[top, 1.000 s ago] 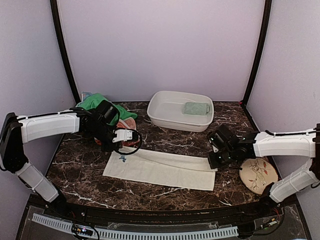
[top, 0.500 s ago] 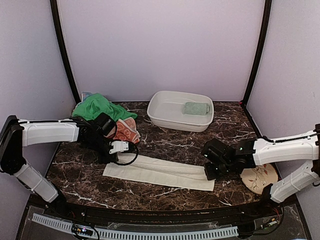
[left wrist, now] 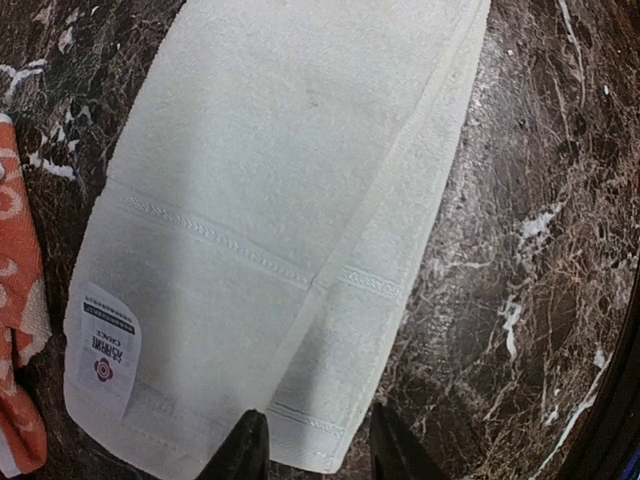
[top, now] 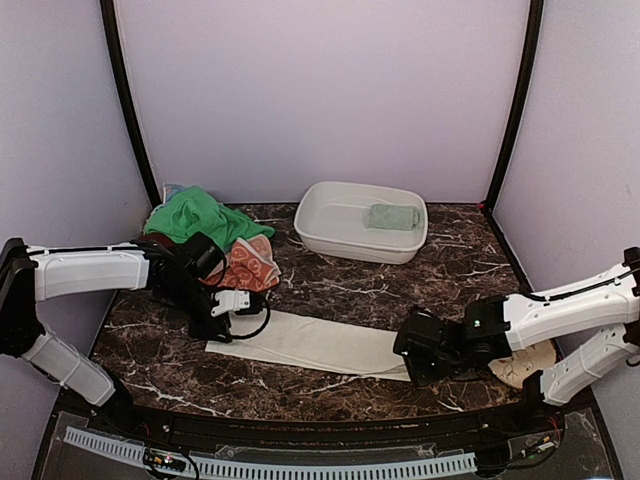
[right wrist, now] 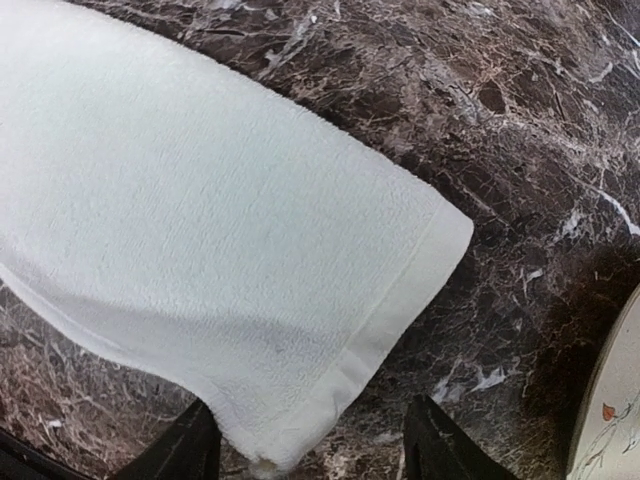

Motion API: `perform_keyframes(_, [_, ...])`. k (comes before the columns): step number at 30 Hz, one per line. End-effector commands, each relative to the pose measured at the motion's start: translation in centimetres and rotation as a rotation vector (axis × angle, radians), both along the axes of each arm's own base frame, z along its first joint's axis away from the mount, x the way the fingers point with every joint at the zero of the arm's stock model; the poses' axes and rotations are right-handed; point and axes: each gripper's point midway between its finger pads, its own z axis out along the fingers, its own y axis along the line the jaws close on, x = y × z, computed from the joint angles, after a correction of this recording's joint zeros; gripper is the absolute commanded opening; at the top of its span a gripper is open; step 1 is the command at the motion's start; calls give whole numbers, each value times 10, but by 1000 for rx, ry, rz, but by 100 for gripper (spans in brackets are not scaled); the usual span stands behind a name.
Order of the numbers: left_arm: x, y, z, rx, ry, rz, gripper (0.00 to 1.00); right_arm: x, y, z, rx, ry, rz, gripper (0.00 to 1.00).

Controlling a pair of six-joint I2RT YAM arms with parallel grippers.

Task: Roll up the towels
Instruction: Fold the towel at the center of the board, then smooth out the towel at the center of the board.

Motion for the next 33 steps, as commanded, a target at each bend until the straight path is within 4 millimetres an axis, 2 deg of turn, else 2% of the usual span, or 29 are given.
perform_keyframes(1, [-23,1,13,-37,81,-15,44,-3,-3,19,63,-22,-50,67])
perform_keyframes(3, [-27,0,18,-41,97,-23,52,1,6,32,129,-38,-47,70])
perform_keyframes(5, [-27,1,22,-37,98,-29,53,4,15,45,187,-47,-36,69])
perform_keyframes(8, [-27,2,25,-31,93,-37,53,2,14,52,225,-42,-33,69])
perform_keyframes(11, [-20,0,26,-30,63,-38,52,2,0,43,214,-7,-87,70])
perform_keyframes(14, [-10,-3,28,-28,37,-36,49,9,-13,31,184,19,-174,65])
perform_keyframes(17, [4,2,24,-6,14,-5,45,20,-21,19,198,46,-240,61])
perform_keyframes(21, [14,20,7,49,-21,19,41,38,-19,12,277,61,-265,58])
perform_keyframes(25, [3,30,-2,71,0,5,41,51,-14,5,327,90,-268,55])
perform_keyframes(28, [-2,39,-5,103,-15,-11,44,58,-10,-1,338,108,-261,53])
perform_keyframes(33, [8,47,-2,131,-115,-23,44,65,-5,-11,350,140,-258,44])
